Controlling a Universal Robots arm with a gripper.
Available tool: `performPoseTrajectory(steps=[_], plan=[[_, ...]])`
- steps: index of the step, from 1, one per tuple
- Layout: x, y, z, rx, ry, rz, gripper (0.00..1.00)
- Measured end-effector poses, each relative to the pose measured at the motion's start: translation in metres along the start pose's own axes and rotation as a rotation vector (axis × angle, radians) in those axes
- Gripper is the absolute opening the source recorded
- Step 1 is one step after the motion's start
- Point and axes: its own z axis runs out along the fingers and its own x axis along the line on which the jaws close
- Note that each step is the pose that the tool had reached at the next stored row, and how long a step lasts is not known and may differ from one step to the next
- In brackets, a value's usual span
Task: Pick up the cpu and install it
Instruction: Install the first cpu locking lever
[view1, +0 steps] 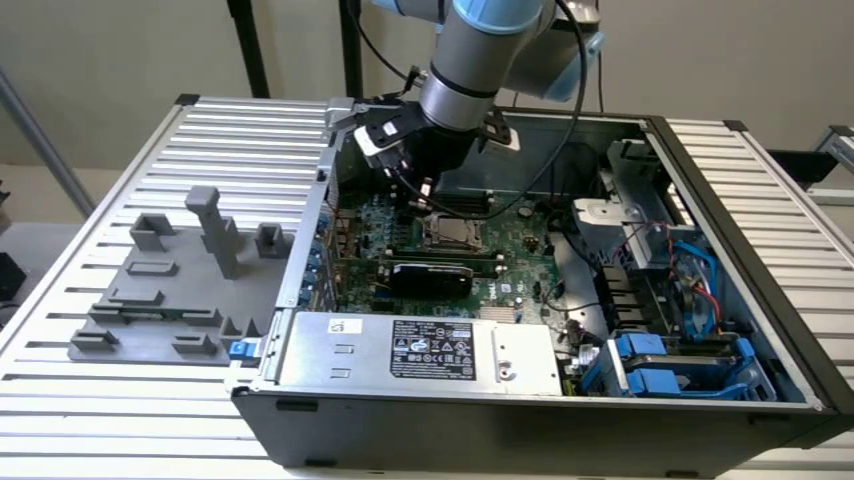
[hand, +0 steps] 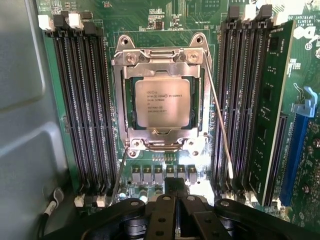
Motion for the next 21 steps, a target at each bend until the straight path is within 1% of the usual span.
performPoseTrajectory(steps=[5, 12, 18, 21], plan=[[0.0000, -0.0026, -0.0051, -0.0003, 0.0138, 0.034, 0.11], [0.0001, -0.0043, -0.0104, -0.0015, 0.0325, 0.101, 0.11], [0.0001, -0.0044, -0.0109, -0.0030, 0.0536, 0.181, 0.11], [0.0001, -0.0044, -0.0109, -0.0040, 0.0655, 0.227, 0.11]])
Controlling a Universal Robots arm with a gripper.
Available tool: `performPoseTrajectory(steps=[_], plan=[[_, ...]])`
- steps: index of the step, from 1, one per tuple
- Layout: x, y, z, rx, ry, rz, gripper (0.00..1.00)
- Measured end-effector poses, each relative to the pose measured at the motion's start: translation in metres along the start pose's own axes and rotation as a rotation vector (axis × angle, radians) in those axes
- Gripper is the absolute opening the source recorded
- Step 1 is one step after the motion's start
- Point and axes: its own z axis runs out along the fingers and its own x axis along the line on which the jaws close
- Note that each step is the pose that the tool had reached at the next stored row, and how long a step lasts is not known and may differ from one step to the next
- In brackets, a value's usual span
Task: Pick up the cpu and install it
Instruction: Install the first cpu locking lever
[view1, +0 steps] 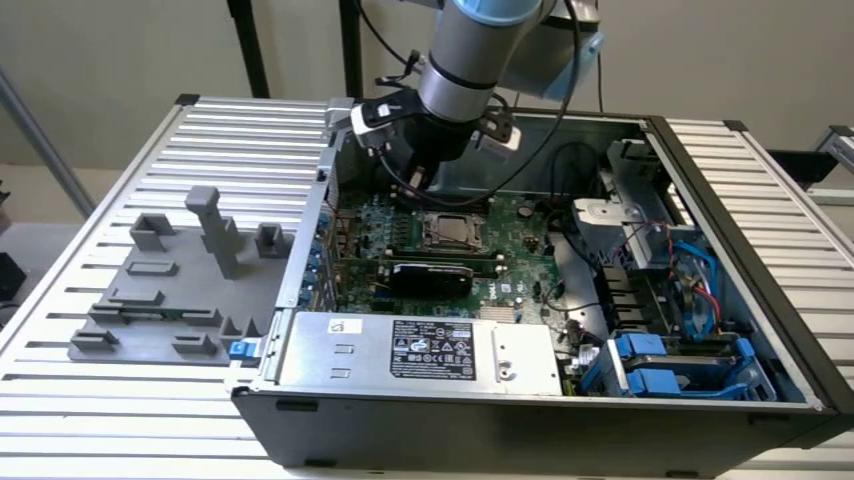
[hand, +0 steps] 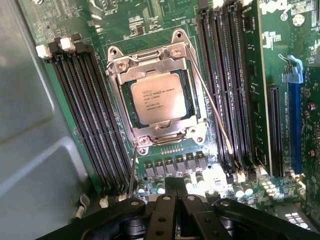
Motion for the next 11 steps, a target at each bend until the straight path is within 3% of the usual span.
performPoseTrajectory(steps=[8, 11], plan=[[0.0000, 0.0000, 0.0000, -0.0028, 0.0326, 0.124, 0.11], [-0.0002, 0.0000, -0.0003, -0.0035, 0.0424, 0.161, 0.11]])
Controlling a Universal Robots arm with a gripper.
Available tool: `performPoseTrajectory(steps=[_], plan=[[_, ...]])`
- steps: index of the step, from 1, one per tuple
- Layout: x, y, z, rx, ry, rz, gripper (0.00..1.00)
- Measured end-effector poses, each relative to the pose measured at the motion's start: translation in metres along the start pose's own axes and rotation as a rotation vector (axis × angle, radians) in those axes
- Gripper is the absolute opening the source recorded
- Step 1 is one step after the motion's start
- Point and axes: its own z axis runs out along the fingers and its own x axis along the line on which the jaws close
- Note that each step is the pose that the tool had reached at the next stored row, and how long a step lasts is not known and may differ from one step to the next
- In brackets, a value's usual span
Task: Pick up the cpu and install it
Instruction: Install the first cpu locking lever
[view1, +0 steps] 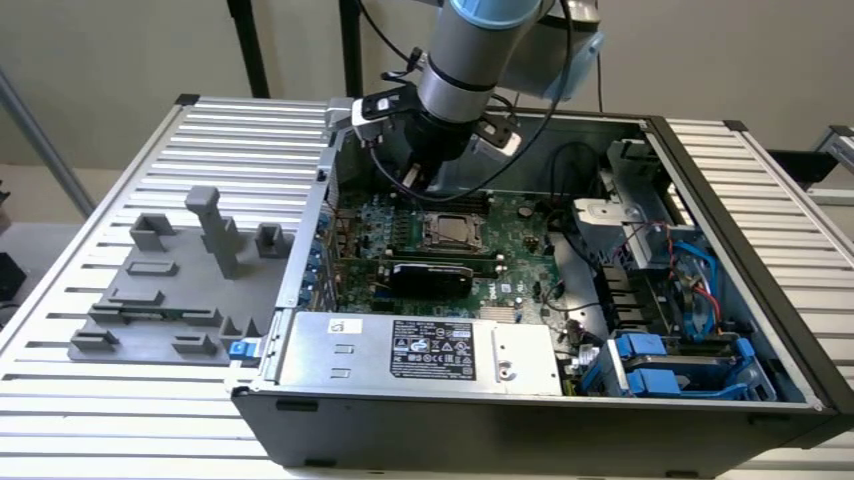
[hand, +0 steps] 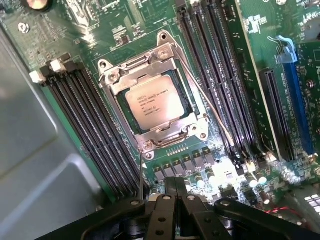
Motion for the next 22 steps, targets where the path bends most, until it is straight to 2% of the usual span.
performPoseTrajectory(steps=[2, 8, 13, 16, 22], plan=[[-0.001, 0.0004, -0.0010, 0.0001, 0.0034, 0.013, 0.11], [-0.011, 0.0030, -0.0044, 0.0002, 0.0056, 0.023, 0.11], [-0.016, -0.0035, -0.0029, 0.0005, 0.0091, 0.032, 0.11], [-0.018, -0.0080, -0.0019, 0.0021, 0.0171, 0.047, 0.11], [-0.021, -0.0150, -0.0059, 0.0122, 0.0452, 0.074, 0.11]])
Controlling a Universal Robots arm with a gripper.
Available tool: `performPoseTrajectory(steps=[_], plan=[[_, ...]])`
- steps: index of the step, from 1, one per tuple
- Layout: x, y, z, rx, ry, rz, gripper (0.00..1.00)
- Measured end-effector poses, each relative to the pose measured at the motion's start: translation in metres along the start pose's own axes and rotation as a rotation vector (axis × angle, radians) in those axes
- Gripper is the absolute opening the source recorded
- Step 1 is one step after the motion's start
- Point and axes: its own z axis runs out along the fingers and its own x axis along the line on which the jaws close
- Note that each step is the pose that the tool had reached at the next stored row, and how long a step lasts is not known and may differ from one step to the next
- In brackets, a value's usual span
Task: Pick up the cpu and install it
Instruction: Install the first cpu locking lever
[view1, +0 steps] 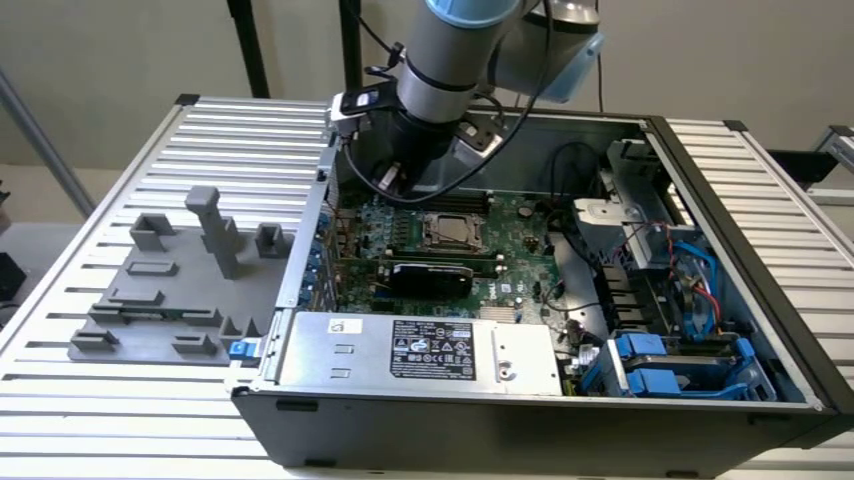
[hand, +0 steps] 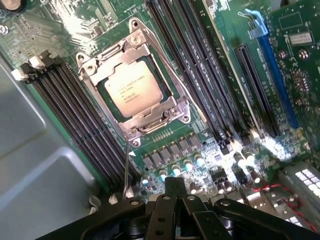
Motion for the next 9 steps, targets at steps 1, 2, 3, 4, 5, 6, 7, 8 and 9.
performPoseTrajectory(steps=[1, 2, 3, 4, 5, 6, 7, 8, 9], plan=[[0.000, -0.0011, -0.0013, 0.0016, 0.0043, 0.005, 0.11], [-0.001, -0.0022, -0.0026, 0.0032, 0.0087, 0.009, 0.11], [-0.001, -0.0034, -0.0040, 0.0048, 0.0133, 0.014, 0.11], [-0.002, -0.0046, -0.0055, 0.0063, 0.0174, 0.018, 0.11], [-0.002, -0.0057, -0.0069, 0.0079, 0.0220, 0.023, 0.11], [-0.002, -0.0069, -0.0083, 0.0095, 0.0265, 0.028, 0.11], [-0.003, -0.0079, -0.0096, 0.0109, 0.0305, 0.032, 0.11], [-0.003, -0.0087, -0.0106, 0.0118, 0.0344, 0.038, 0.11], [-0.003, -0.0093, -0.0113, 0.0121, 0.0375, 0.044, 0.11]])
